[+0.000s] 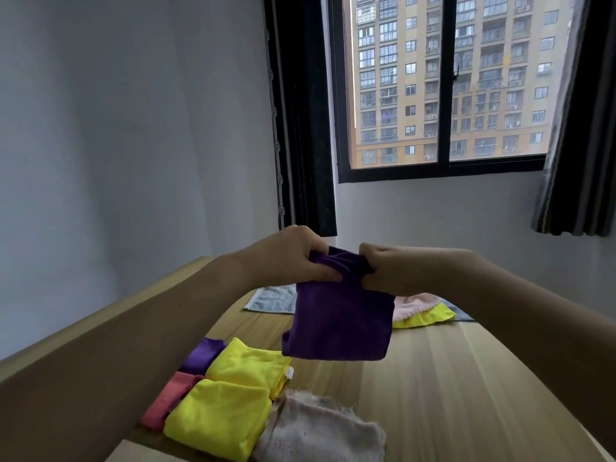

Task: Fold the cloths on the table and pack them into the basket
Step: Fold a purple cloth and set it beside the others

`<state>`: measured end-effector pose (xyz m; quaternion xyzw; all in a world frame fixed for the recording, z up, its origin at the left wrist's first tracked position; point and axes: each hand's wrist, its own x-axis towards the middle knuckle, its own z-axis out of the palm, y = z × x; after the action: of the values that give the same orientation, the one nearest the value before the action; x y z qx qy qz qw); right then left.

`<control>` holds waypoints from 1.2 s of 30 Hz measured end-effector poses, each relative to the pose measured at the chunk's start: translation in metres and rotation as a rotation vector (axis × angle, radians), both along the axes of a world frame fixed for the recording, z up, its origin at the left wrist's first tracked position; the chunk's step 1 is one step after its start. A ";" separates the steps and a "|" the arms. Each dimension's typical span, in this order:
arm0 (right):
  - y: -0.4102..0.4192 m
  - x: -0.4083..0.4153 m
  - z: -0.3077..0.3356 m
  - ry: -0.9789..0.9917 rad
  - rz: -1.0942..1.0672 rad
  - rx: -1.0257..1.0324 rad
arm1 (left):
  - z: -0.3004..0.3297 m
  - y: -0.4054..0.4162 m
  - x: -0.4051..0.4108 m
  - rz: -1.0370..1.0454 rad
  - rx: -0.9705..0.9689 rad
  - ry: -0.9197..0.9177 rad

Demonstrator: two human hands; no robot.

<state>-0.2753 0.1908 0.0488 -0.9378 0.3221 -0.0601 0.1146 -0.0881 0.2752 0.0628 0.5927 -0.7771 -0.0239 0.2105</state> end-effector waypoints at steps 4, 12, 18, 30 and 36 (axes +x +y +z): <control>-0.010 0.002 -0.009 0.034 0.021 0.012 | -0.003 0.003 0.007 0.055 0.088 -0.087; -0.028 0.011 -0.021 -0.164 -0.031 -0.013 | -0.039 -0.014 0.017 0.041 0.115 0.675; -0.054 0.015 -0.032 -0.545 -0.116 0.294 | -0.090 -0.053 0.012 0.217 0.043 0.971; -0.136 0.007 -0.063 -0.513 -0.268 0.342 | -0.152 -0.121 -0.004 0.290 -0.065 0.841; -0.158 0.013 -0.082 -0.396 -0.215 0.124 | -0.155 -0.151 0.009 0.242 0.163 0.805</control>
<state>-0.2626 0.0331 -0.0333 -0.8592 0.3946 -0.2348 0.2257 -0.0795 0.1246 -0.0920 0.6378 -0.5532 -0.2898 0.4508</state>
